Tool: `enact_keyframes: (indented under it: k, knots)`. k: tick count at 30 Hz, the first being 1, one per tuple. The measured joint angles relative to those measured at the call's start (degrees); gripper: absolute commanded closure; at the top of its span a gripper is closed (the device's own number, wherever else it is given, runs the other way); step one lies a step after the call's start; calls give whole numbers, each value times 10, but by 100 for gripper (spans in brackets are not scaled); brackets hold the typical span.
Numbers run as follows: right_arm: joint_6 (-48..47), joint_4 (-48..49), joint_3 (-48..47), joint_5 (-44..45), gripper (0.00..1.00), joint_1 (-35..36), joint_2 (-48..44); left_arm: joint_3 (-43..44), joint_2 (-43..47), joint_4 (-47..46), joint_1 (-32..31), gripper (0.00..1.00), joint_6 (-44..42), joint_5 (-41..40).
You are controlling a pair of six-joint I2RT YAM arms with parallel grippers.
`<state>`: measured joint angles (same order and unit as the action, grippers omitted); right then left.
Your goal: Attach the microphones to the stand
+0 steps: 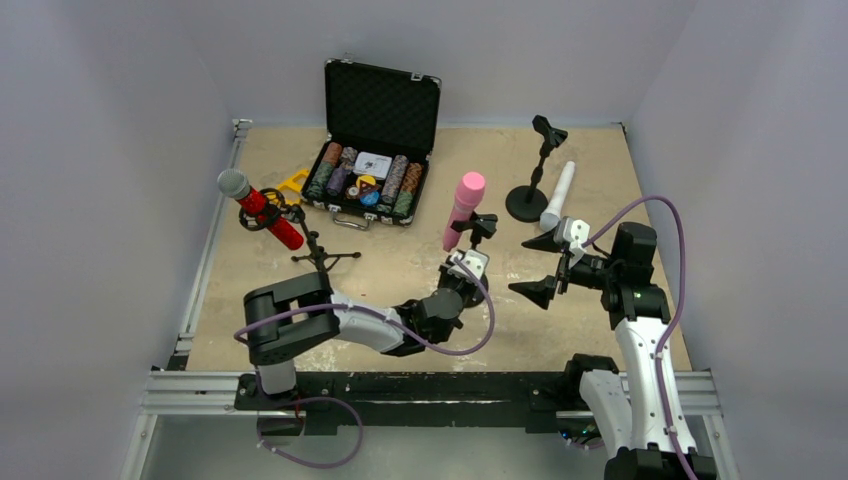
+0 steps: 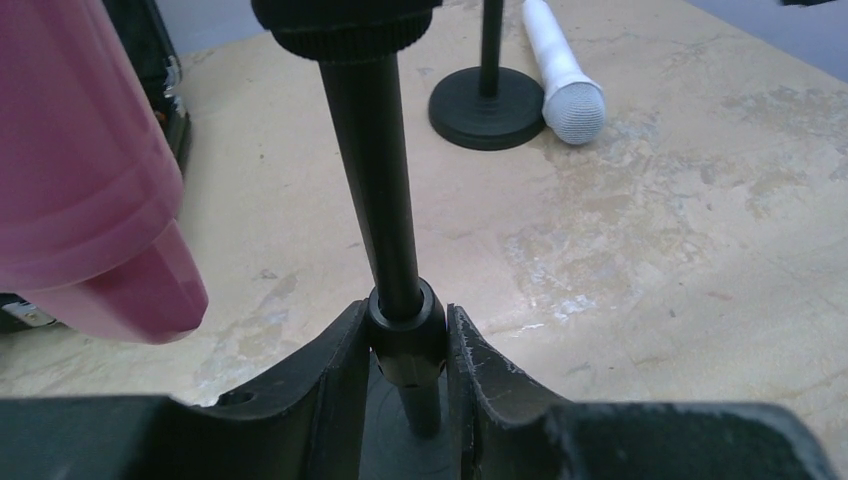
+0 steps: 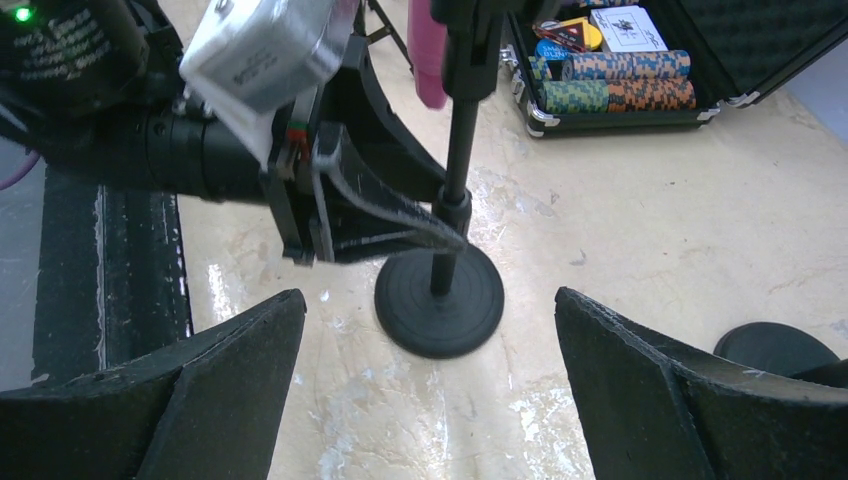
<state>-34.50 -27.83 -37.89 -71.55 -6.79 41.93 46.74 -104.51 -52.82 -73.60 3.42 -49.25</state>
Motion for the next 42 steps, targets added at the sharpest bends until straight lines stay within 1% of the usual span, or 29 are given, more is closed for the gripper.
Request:
enact_keyframes:
  k: [5,13,18,21,23,26,29,32,34,37,42]
  knots:
    - [0,0,0,0,1,0,0,-71,55,-14,37,95,3,4]
    - [0,0,0,0,1,0,0,-165,133,-32,126,95,5,11]
    - [-1,0,0,0,1,0,0,-184,151,-35,180,95,11,30]
    - [-1,0,0,0,1,0,0,-187,153,-35,200,94,20,42]
    - [-1,0,0,0,1,0,0,-191,156,-37,211,92,26,52]
    - [-1,0,0,0,1,0,0,-195,161,-37,219,80,33,60]
    - [0,0,0,0,1,0,0,-200,167,-33,222,58,37,68]
    - [-1,0,0,0,1,0,0,-205,178,-17,223,32,46,73]
    - [-1,0,0,0,1,0,0,-216,187,16,225,20,56,76]
    - [-1,0,0,0,1,0,0,-226,208,72,227,13,72,88]
    - [-1,0,0,0,1,-1,0,-226,279,167,229,11,98,128]
